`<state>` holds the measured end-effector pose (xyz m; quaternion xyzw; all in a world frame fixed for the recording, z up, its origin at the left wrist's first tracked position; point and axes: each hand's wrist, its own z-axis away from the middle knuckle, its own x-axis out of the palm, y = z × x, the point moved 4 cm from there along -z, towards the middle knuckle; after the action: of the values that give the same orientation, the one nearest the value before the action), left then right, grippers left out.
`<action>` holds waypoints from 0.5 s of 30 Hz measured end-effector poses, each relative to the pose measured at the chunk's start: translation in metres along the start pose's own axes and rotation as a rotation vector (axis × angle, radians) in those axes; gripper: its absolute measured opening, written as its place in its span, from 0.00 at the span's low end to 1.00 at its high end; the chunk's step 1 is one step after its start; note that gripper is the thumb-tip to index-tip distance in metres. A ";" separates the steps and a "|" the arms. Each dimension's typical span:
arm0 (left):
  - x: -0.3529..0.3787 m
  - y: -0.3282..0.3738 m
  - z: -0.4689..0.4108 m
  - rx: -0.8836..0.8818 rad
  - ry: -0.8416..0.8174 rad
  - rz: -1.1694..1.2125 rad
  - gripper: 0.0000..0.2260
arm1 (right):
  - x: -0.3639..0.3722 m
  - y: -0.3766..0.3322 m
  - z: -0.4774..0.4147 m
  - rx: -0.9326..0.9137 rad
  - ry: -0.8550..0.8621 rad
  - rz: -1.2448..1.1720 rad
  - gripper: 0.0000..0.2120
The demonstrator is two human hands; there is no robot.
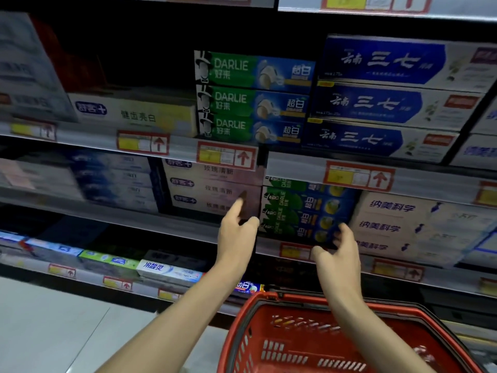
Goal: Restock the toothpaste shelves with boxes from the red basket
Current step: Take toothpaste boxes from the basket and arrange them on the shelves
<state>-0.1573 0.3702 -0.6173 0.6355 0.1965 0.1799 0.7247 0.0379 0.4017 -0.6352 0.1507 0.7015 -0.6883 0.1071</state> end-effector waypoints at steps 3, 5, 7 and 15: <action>-0.005 0.002 -0.005 0.006 -0.004 0.021 0.26 | 0.004 -0.002 -0.004 -0.004 0.010 -0.008 0.36; -0.008 0.003 -0.005 0.002 -0.026 0.021 0.25 | 0.006 -0.003 -0.006 -0.002 0.014 -0.010 0.36; -0.006 0.004 -0.003 0.000 -0.060 0.023 0.25 | 0.004 -0.001 -0.006 0.004 0.014 -0.004 0.36; -0.008 0.012 0.014 0.054 -0.042 0.049 0.23 | -0.054 0.003 0.017 -0.006 0.009 0.007 0.35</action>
<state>-0.1570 0.3560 -0.6033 0.6630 0.1704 0.1790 0.7067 0.0879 0.3813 -0.6195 0.1559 0.7035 -0.6851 0.1067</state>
